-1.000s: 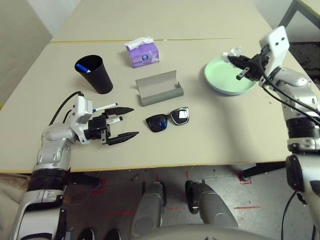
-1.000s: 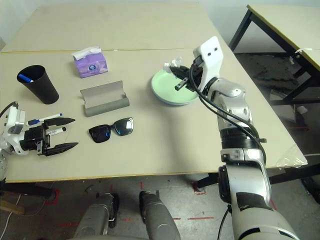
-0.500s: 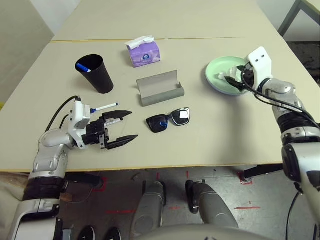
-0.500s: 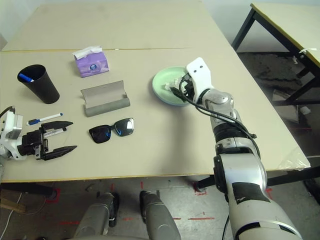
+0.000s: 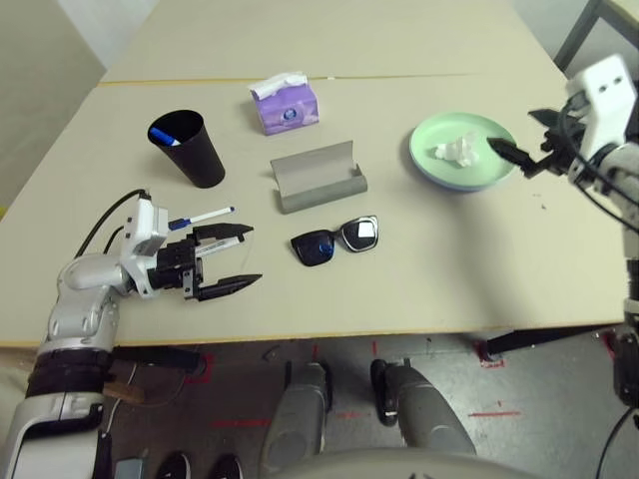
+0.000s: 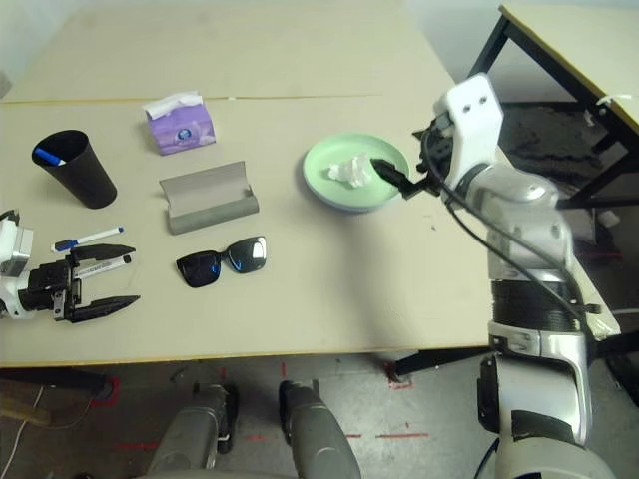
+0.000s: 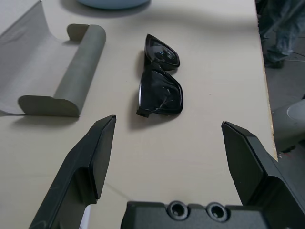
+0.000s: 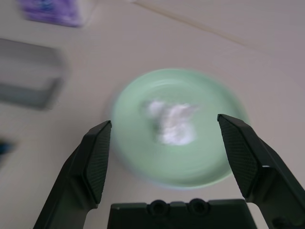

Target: Organize and tidy the items on the table.

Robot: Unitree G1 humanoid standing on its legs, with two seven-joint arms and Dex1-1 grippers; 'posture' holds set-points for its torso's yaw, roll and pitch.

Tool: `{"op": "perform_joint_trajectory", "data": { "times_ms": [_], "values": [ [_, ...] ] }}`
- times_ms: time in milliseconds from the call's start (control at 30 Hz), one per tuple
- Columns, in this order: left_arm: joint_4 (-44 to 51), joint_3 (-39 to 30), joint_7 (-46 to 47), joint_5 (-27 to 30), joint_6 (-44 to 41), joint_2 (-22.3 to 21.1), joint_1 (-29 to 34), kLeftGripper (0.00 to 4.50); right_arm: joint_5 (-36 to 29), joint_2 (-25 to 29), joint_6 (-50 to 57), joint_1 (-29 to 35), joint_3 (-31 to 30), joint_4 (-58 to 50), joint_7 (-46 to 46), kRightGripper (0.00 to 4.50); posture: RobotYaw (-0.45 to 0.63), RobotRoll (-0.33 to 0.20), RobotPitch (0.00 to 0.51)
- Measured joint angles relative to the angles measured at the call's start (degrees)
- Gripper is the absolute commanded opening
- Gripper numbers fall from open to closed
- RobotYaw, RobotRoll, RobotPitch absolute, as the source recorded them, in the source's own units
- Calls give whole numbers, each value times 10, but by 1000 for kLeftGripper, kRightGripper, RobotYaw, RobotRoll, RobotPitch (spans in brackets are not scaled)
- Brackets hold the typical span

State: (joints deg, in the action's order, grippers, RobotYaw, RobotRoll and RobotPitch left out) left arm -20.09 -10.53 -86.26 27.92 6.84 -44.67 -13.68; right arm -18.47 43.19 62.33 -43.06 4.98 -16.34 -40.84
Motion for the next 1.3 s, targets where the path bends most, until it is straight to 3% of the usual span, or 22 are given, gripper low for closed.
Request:
{"op": "perform_joint_trajectory", "data": {
  "times_ms": [167,300,500,767,1000,1300],
  "values": [
    [-18,-1,-7,-1,5,-4,-10,4500,-22,-9,77,-76,-134,-91,-9,4479,-32,0,229],
    [-32,0,-9,-4,12,-4,-22,4500,-14,-25,85,-123,-261,-93,-20,4479,-28,0,228],
    [-38,-1,-9,-6,16,-2,-24,4500,13,-62,42,-162,-384,-63,-51,4479,-18,0,227],
    [-36,-1,-15,-6,17,-2,-16,4500,57,-130,1,-187,-454,-7,-72,4479,-13,0,231],
    [-35,0,-15,-6,17,-2,-14,4500,136,-146,-73,-200,-514,50,-78,4479,-17,0,226],
    [-35,0,-14,-6,17,2,-14,4500,206,-180,-142,-198,-539,106,-111,4479,-12,0,222]
  ]
}}
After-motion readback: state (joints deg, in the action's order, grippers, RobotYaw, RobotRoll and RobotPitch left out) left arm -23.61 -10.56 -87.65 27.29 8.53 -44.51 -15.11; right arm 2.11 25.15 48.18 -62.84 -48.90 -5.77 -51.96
